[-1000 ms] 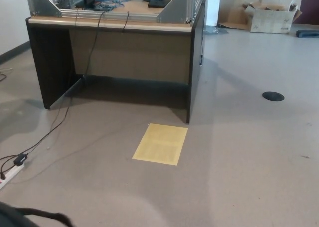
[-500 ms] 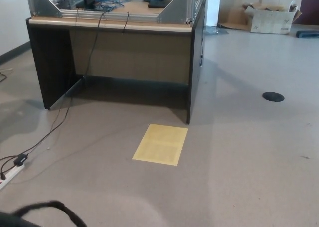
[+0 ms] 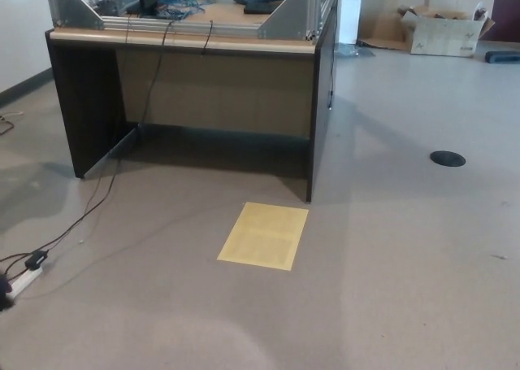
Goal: A person hands over a black lunchbag to the robot and the robot uses its left hand to grab the strips of the lunchbag, the gives it back to the person.
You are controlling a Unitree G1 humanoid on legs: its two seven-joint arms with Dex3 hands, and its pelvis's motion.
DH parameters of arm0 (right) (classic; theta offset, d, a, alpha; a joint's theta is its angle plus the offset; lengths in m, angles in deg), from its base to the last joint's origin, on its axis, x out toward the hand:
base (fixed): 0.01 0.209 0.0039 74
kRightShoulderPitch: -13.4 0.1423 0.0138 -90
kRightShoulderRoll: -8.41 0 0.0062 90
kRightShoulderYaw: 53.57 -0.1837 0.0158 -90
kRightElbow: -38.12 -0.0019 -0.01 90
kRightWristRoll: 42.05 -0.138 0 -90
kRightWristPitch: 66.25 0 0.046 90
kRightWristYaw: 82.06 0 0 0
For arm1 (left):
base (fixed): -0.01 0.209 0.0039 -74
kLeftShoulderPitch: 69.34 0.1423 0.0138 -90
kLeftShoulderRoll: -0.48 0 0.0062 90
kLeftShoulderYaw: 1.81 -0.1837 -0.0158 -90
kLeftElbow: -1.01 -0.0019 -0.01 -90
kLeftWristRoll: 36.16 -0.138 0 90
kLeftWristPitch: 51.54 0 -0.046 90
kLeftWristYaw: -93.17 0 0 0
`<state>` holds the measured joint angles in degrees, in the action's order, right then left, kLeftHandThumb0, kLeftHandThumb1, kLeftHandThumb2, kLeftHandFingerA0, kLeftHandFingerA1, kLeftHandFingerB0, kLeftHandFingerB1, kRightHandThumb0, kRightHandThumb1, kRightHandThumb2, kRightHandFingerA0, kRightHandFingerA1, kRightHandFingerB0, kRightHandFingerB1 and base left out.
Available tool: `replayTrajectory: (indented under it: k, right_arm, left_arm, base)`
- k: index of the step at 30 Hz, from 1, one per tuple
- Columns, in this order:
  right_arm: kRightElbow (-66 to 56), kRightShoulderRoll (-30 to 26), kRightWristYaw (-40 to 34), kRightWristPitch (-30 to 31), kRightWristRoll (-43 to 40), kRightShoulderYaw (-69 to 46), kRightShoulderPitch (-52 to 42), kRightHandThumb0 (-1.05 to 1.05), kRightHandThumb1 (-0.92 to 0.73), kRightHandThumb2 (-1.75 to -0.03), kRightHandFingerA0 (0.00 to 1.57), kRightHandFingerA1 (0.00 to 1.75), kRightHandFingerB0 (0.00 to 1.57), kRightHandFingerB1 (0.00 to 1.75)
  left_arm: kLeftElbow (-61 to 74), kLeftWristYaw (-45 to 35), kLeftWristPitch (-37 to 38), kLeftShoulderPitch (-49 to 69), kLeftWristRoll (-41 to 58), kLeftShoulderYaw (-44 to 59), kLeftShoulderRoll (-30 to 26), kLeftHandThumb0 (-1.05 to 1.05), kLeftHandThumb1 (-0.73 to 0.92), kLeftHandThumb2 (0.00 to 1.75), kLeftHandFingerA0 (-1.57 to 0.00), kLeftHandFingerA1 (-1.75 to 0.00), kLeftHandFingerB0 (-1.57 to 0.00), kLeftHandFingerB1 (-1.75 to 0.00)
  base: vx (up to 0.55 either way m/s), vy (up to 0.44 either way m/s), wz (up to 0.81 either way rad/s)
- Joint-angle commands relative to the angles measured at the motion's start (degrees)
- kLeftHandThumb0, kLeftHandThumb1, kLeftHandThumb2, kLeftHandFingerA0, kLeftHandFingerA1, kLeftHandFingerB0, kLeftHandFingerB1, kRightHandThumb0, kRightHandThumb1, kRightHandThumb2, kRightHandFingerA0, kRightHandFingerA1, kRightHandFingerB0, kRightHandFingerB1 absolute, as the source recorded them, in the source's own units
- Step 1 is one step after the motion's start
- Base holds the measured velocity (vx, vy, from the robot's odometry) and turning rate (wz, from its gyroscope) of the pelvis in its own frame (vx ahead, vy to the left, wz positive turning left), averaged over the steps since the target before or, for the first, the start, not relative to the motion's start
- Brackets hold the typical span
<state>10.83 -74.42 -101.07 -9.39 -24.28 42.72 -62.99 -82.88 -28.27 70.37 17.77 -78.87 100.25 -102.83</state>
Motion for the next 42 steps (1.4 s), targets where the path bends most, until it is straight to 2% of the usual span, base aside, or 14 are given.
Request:
replayTrajectory:
  k: [1, 5, 7, 12, 21, 22, 24, 28, 33, 37, 38, 39, 41, 42]
  right_arm:
    - [0.49, -0.88, 0.25, -0.06, -0.60, -0.41, -0.51, -0.36, -0.63, -0.58, 0.50, 0.46, 0.47, 0.39]
    - [0.23, -0.76, 0.08, 0.41, -0.57, -0.43, 0.01, -0.36, -0.63, -0.58, 0.51, 0.46, 0.47, 0.39]
    - [-0.08, -0.49, 0.70, 0.25, -1.27, -0.86, 0.17, -0.36, -0.62, -0.58, 0.52, 0.47, 0.48, 0.39]
    - [-0.09, -0.80, 0.64, 0.03, -1.01, -0.77, 0.48, -0.38, -0.64, -0.59, 0.51, 0.45, 0.47, 0.39]
    - [0.11, -0.74, 0.79, -0.03, -1.06, -0.80, 0.82, -0.38, -0.64, -0.59, 0.51, 0.45, 0.47, 0.39]
    - [0.40, -0.84, 0.79, 0.90, -1.51, -1.39, 3.06, -0.37, -0.62, -0.58, 0.51, 0.46, 0.48, 0.39]
    - [0.55, -0.72, 0.98, 1.53, -1.51, -1.44, 4.65, -0.38, -0.62, -0.58, 0.52, 0.47, 0.48, 0.40]
    - [0.41, -0.48, 0.91, 1.46, -1.59, -1.44, 4.55, -0.37, -0.61, -0.58, 0.53, 0.47, 0.49, 0.40]
    - [0.35, -1.10, 2.06, 0.43, -1.15, -0.86, 4.20, -0.35, -0.64, -0.59, 0.51, 0.47, 0.47, 0.39]
    - [0.69, -1.10, 2.62, 1.38, -1.03, -0.75, 5.14, -0.35, -0.64, -0.59, 0.51, 0.47, 0.48, 0.39]
    - [0.70, -1.08, 2.53, 1.40, -0.98, -0.73, 5.12, -0.35, -0.63, -0.58, 0.52, 0.48, 0.47, 0.39]
    - [0.55, -1.06, 2.31, 1.41, -0.86, -0.65, 4.93, -0.35, -0.63, -0.58, 0.52, 0.48, 0.47, 0.39]
    - [0.51, -1.00, 2.24, 1.32, -1.02, -0.80, 5.01, -0.34, -0.64, -0.58, 0.52, 0.47, 0.48, 0.39]
    - [0.41, -0.96, 2.31, 1.28, -1.14, -0.89, 4.97, -0.34, -0.64, -0.58, 0.52, 0.47, 0.48, 0.39]
  left_arm:
    - [-6.27, -0.56, 3.74, -13.42, -4.33, -3.63, -3.44, -0.10, 0.52, 0.58, -0.88, -1.73, -0.72, -1.61]
    - [-12.14, -1.86, 2.79, -27.19, -6.69, -8.73, -2.81, -0.09, 0.57, 0.54, -0.83, -1.75, -0.65, -1.64]
    - [-16.06, -2.13, 3.66, -33.62, -7.88, -11.67, -2.68, -0.09, 0.60, 0.55, -0.76, -1.75, -0.54, -1.70]
    - [-23.06, -7.33, 2.12, -47.58, -7.40, -17.78, 1.06, -0.13, 0.58, 0.53, -0.78, -1.75, -0.59, -1.64]
    - [-28.82, -5.83, 1.26, -54.49, -7.56, -21.61, 2.20, -0.14, 0.57, 0.54, -0.78, -1.75, -0.59, -1.65]
    - [-40.55, -9.53, -0.41, -69.03, -7.96, -26.35, 9.32, -0.19, 0.54, 0.52, -0.80, -1.73, -0.56, -1.57]
    - [-46.34, -11.31, -2.11, -75.71, -8.72, -28.49, 12.24, -0.19, 0.54, 0.52, -0.79, -1.74, -0.56, -1.58]
    - [-52.01, -10.75, -2.61, -80.14, -8.93, -30.40, 14.66, -0.16, 0.56, 0.51, -0.74, -1.75, -0.57, -1.64]
    - [-58.40, -9.98, -3.11, -84.55, -9.01, -33.16, 17.84, -0.21, 0.57, 0.51, -0.71, -1.73, -0.51, -1.58]
    - [-61.32, -9.91, -2.91, -86.18, -7.73, -34.97, 19.92, -0.19, 0.55, 0.54, -0.72, -1.73, -0.61, -1.59]
    - [-61.74, -9.67, -3.16, -86.34, -7.88, -35.85, 21.03, -0.28, 0.51, 0.52, -0.74, -1.66, -0.75, -1.38]
    - [-61.83, -9.79, -3.31, -86.33, -7.93, -36.60, 21.92, -0.28, 0.51, 0.52, -0.74, -1.66, -0.75, -1.38]
    - [-62.70, -8.23, -3.43, -86.88, -8.43, -37.88, 23.06, -0.24, 0.54, 0.54, -0.74, -1.72, -0.64, -1.57]
    - [-63.11, -6.98, -4.09, -87.20, -9.20, -38.71, 23.64, -0.24, 0.54, 0.54, -0.74, -1.72, -0.64, -1.57]
  base:
    - [0.00, 0.000, 0.00]
    - [0.00, 0.000, 0.00]
    - [0.00, 0.000, 0.00]
    - [0.00, 0.000, 0.00]
    - [0.00, 0.000, 0.00]
    - [0.00, 0.000, 0.00]
    - [0.00, 0.000, 0.00]
    - [0.00, 0.000, 0.00]
    - [0.00, 0.000, 0.00]
    - [0.00, 0.000, 0.00]
    - [0.00, 0.000, 0.00]
    - [0.00, 0.000, 0.00]
    - [0.00, 0.000, 0.00]
    - [0.00, 0.000, 0.00]
